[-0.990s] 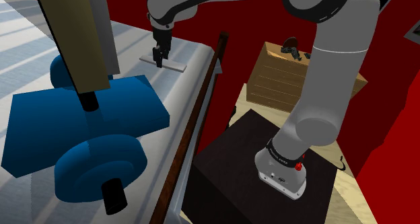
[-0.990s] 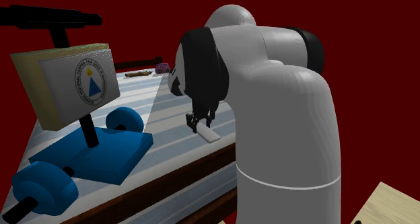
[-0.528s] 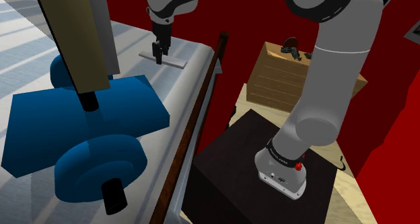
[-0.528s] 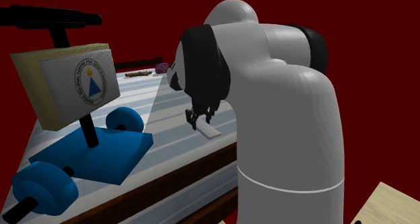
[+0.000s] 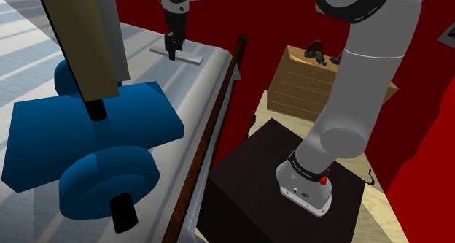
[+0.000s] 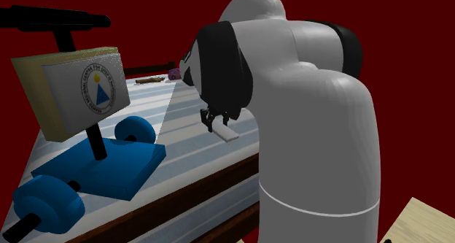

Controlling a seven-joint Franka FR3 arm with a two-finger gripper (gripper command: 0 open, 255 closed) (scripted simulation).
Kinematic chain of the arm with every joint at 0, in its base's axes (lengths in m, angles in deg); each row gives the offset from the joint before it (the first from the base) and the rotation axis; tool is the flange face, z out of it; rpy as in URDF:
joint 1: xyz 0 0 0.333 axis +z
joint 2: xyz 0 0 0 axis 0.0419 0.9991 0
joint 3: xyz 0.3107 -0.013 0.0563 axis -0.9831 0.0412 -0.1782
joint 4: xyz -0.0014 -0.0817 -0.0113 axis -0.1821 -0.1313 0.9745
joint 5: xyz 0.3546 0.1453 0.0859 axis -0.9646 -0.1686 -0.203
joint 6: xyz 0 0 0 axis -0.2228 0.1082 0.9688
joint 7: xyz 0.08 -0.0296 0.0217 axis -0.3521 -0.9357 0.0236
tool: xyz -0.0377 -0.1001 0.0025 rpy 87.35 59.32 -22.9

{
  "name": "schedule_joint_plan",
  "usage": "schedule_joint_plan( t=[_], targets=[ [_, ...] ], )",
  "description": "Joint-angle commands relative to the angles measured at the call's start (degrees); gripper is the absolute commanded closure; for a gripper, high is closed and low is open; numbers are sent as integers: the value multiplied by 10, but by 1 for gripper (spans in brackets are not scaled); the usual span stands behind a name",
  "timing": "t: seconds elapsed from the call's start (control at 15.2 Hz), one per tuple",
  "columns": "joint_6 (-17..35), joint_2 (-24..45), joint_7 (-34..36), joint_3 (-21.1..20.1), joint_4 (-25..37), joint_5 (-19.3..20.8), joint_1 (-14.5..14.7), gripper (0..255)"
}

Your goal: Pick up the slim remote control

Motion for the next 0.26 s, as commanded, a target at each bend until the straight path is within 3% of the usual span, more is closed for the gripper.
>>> schedule_joint_plan(
  t=[0.0,0.2],
  targets=[
    [-14,-5,-1,0,9,0,0,255],
    [-22,-7,-1,0,15,0,0,255]
  ],
)
